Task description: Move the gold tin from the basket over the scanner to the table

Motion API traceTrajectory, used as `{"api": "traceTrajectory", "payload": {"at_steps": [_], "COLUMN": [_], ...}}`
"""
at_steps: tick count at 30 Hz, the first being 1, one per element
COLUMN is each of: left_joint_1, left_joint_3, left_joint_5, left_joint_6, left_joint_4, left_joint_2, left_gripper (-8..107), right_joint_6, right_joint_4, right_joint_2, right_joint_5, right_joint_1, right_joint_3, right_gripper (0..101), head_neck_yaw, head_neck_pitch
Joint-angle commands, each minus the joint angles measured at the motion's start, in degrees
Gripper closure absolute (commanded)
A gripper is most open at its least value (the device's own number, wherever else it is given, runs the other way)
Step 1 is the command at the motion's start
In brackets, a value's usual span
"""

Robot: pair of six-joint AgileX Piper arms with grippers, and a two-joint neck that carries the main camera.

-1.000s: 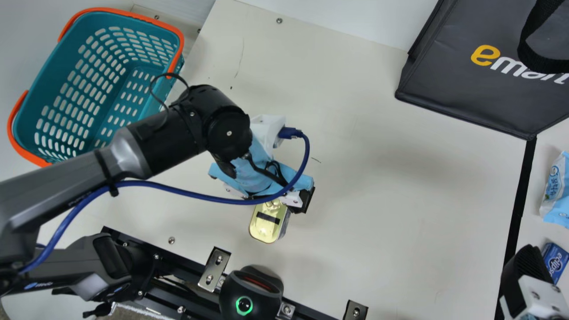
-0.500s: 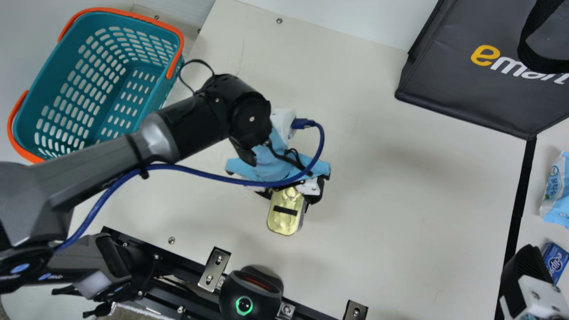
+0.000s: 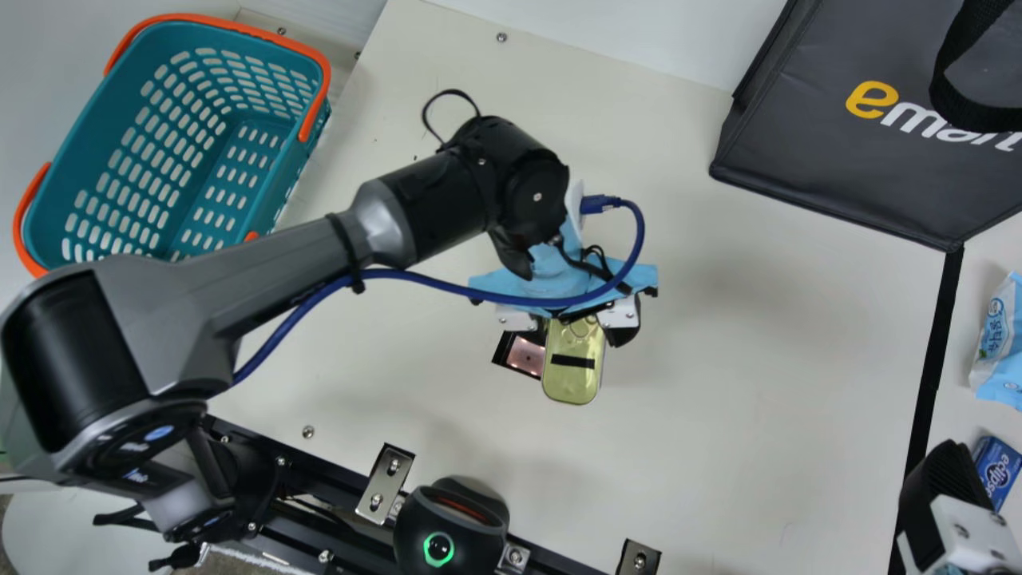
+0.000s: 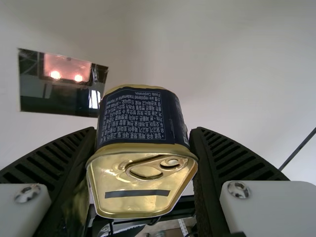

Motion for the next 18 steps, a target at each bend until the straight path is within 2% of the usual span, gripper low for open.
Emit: {"api": "traceTrajectory", "payload": {"at_steps": [1, 18], "left_joint_1": [-0.5, -3.7], "left_joint_3": [-1.7, -9.5], "left_joint_5": [0.0, 0.0], "left_joint_6": [-1.1, -7.3], "left_joint_4": [0.7, 5.5], "left_joint_2": [1.6, 10.5], "left_gripper": [107, 107], "right_joint_6": [0.0, 0.0], "right_joint_4": [0.0, 0.0], "right_joint_2": [0.0, 0.0], "right_joint_5": [0.0, 0.0], "right_joint_1": [0.0, 0.0], "right_joint_3": [0.0, 0.0], "right_gripper": [6, 6], "head_neck_yaw": [0.1, 0.1], "head_neck_pitch": [-1.7, -1.7]}}
